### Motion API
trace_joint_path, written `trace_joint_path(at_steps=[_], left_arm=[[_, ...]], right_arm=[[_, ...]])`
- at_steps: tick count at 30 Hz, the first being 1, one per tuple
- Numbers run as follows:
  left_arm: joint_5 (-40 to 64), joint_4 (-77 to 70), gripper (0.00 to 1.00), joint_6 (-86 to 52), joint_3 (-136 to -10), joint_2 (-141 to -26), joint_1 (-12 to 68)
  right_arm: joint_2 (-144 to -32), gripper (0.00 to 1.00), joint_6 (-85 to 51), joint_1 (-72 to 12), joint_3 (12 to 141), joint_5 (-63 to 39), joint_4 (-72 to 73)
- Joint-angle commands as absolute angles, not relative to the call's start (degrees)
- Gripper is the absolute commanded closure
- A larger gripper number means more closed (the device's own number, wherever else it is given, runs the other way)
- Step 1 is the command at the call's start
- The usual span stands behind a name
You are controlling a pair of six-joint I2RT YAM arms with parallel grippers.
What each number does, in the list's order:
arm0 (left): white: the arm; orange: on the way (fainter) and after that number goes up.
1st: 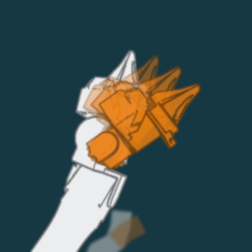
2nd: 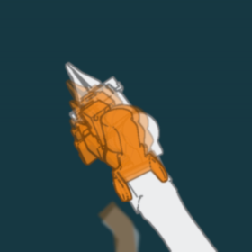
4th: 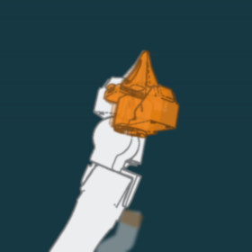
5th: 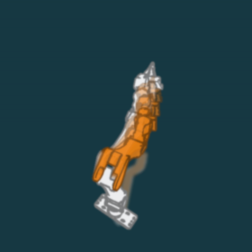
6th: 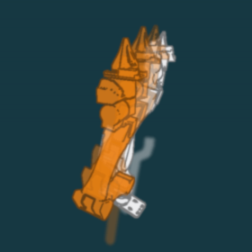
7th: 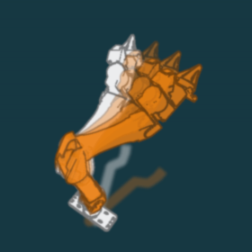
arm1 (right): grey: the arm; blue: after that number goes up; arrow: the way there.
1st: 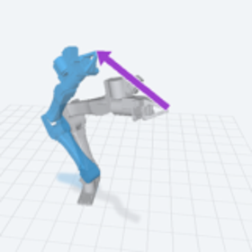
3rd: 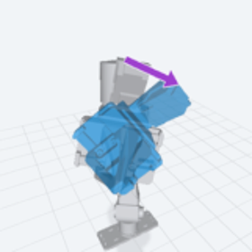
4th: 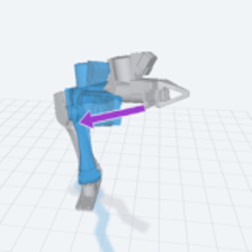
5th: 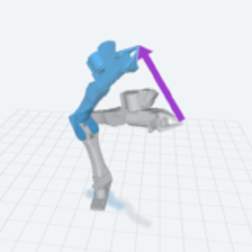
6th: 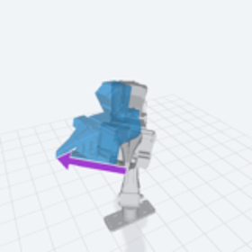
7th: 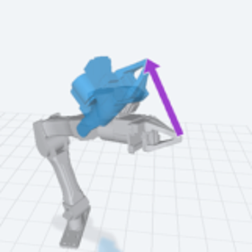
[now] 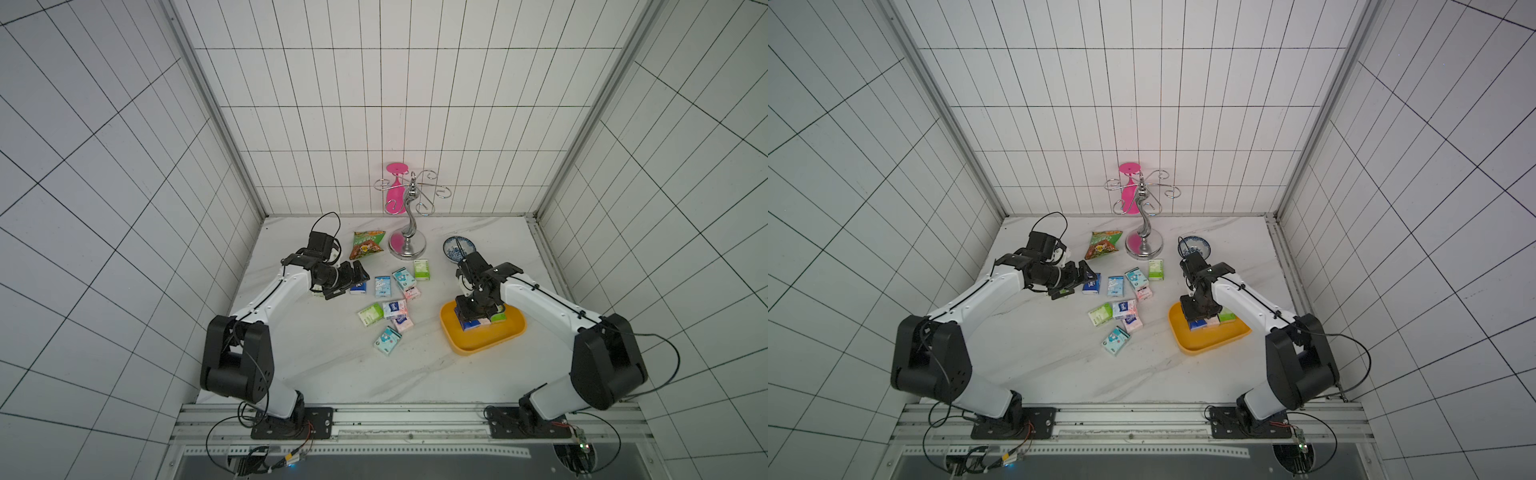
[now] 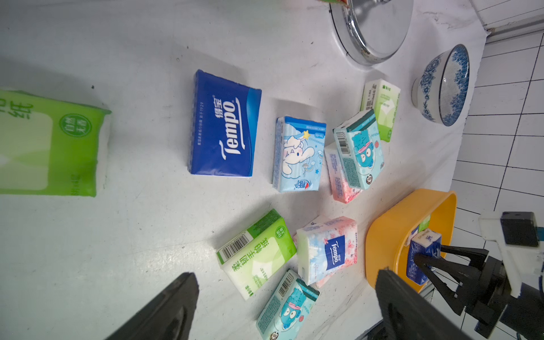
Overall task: Put the pocket tissues into the storage box
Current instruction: Place the pocket tissues in the storage box.
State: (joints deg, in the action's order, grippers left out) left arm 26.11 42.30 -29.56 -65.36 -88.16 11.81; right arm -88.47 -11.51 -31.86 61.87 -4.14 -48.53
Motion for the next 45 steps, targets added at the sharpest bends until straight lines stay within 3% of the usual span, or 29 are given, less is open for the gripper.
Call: trace_joint_path(at_steps=[1,12,17,20,31,37,45], left_arm=[[25.02,42.12,0.03,-29.26,-66.0,-88.15,11.95],[24.32,41.98,0.02,-28.81,-64.92,-87.54,11.78],[24.23,41.92,0.03,-28.52,-64.86,-87.28,11.74],[24.24,41.64,0.02,-28.56,-64.53,-87.19,11.6],[25.03,40.87,0.03,-28.53,-63.29,-86.57,10.46],[25.7,40.61,0.03,-28.81,-63.26,-87.31,10.38],[28.12,37.75,0.02,-31.38,-59.85,-85.83,6.29]], right_arm=[[-91.01,0.58,-12.48,-31.72,60.7,-4.44,-44.64],[-96.23,0.56,-13.09,-31.47,60.16,1.26,-40.53],[-96.7,0.42,-13.45,-31.21,61.03,2.46,-40.64],[-95.43,0.39,-13.06,-31.25,61.38,2.13,-41.78],[-87.69,0.36,-13.0,-31.92,64.34,1.37,-48.43],[-88.83,0.35,-12.54,-34.32,69.98,-2.94,-46.26],[-96.1,0.14,-11.17,-35.77,76.05,-8.16,-37.86]])
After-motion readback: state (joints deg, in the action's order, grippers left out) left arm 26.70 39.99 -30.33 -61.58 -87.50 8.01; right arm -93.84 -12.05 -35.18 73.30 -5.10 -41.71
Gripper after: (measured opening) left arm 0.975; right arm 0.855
